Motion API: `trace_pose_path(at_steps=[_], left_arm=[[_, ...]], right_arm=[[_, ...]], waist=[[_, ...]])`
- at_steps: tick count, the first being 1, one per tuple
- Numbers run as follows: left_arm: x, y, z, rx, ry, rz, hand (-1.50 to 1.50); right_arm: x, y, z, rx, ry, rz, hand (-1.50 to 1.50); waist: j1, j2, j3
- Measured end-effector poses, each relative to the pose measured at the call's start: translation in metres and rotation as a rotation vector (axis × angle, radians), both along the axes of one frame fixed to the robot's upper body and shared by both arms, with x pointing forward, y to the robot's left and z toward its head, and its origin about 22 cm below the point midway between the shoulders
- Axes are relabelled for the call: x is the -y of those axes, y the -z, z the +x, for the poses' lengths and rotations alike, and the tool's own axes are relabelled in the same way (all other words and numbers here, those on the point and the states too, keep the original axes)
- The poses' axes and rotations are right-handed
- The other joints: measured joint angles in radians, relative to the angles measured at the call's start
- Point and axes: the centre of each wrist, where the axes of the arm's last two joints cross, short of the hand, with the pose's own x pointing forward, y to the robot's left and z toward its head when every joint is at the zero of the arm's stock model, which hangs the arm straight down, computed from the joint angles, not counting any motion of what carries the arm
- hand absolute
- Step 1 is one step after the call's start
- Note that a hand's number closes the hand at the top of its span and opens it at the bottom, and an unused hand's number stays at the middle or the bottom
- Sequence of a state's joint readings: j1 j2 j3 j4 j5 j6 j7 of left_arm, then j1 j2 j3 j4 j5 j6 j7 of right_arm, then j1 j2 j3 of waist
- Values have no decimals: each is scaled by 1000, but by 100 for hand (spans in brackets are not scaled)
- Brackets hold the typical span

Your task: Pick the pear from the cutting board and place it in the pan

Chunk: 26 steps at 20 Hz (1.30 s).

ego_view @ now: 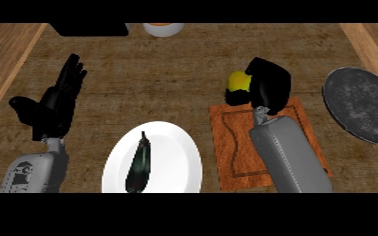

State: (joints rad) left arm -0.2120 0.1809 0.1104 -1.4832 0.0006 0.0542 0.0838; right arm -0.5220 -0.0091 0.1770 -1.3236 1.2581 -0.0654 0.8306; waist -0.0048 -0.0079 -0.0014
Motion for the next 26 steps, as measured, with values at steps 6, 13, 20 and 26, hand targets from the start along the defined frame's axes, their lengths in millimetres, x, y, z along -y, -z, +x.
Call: trace_pose_path(at_steps=[6,13,20,26], left_arm=[[-1,-9,3,6,0,-2,0],[1,-10,1,12,4,0,0],[0,-1,5,18,3,4,0],[6,-3,8,15,17,2,0]], right_arm=[[29,-29,-11,170,109,49,150],[115,-45,-5,328,213,187,150],[219,-27,-8,337,307,125,150],[299,-1,-15,305,394,-11,150]], waist=[[-2,4,1],[2,8,2],[5,11,2],[18,16,3]])
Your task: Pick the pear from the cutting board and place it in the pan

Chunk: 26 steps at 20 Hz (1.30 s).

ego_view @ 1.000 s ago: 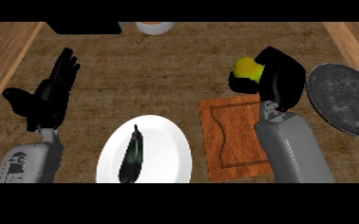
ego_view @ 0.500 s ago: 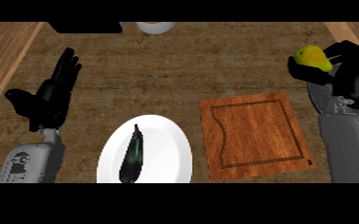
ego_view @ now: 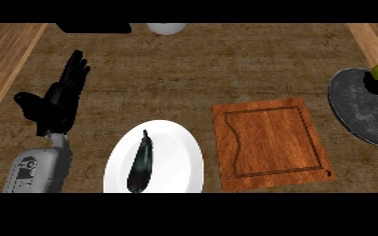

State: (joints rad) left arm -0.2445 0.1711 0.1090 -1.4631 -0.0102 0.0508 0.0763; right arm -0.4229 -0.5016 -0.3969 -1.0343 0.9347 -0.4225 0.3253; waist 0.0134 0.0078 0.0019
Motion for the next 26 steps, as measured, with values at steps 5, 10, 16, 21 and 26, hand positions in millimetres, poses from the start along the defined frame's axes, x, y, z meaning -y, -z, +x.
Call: trace_pose_path(at_steps=[5,10,16,21,26], left_arm=[[9,-1,4,5,13,-4,0],[12,-3,4,13,19,-3,0],[12,-4,5,12,29,-8,0],[13,-9,6,14,37,-9,0],[5,-7,6,12,24,-7,0]], right_arm=[[48,20,-7,-17,46,-11,150],[71,35,-17,-1,56,34,150],[77,57,-26,-44,7,295,-150],[78,68,-32,-32,-62,406,-150],[82,73,-40,118,-104,405,-150]], waist=[[14,5,2],[23,9,4],[31,14,7],[37,15,7],[26,12,6]])
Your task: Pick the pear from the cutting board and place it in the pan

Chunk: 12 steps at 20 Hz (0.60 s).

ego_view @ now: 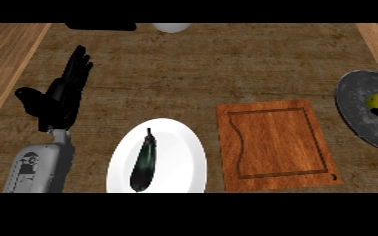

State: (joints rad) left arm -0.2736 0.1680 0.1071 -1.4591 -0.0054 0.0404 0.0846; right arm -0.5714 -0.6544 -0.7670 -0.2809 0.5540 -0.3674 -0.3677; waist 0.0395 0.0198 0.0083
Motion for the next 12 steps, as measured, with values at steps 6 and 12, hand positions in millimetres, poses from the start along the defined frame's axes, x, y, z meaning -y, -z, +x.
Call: trace_pose_path(at_steps=[6,12], left_arm=[[-3,9,-6,-11,-19,7,0],[-10,15,-15,-26,-44,14,0]], right_arm=[[10,10,-21,219,21,68,-150],[19,30,-57,332,-91,188,-150]], waist=[[-24,-11,-4],[-55,-25,-9]])
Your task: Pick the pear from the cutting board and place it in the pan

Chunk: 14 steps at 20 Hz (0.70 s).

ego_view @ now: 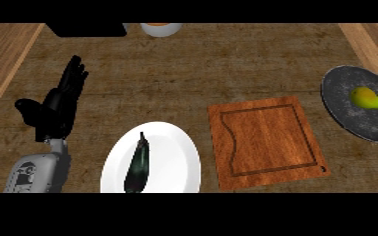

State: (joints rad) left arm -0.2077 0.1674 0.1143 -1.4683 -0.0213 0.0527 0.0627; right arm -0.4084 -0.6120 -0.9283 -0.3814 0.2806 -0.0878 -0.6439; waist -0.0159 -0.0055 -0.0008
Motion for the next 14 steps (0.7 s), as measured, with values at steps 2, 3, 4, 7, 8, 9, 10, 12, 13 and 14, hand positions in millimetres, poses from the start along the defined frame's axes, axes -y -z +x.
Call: trace_pose_path(at_steps=[2,3,4,7,8,9,10,12,13,14], left_arm=[[-3,0,-1,0,-9,1,0],[-1,-1,0,0,-17,0,0],[-3,-1,-1,-2,-15,1,0],[-5,-8,-1,-7,-23,4,0],[-6,-7,0,-6,-25,1,0],[-7,-5,-2,-3,-29,1,0],[-7,-7,-1,-5,-33,2,0],[-10,-7,-6,-6,-30,-3,0],[-9,-6,-5,-5,-30,-1,0],[-10,-6,-5,-1,-32,1,0]], right_arm=[[2,6,-15,28,-31,12,-150],[7,5,-24,37,-45,15,-150],[10,6,-33,44,-57,17,-150],[11,9,-57,55,-80,15,-150],[10,11,-65,62,-82,17,-150],[9,11,-73,67,-83,14,-150],[9,8,-78,69,-88,10,-150],[2,10,-94,65,-98,16,-150],[-2,10,-102,61,-101,22,-150],[-6,8,-110,54,-104,23,-150]], waist=[[-7,-3,-1],[-13,-4,-2],[-16,-5,-3],[-24,-8,-4],[-26,-8,-5],[-28,-8,-6],[-29,-9,-6],[-26,-8,-6],[-27,-7,-6],[-27,-7,-6]])
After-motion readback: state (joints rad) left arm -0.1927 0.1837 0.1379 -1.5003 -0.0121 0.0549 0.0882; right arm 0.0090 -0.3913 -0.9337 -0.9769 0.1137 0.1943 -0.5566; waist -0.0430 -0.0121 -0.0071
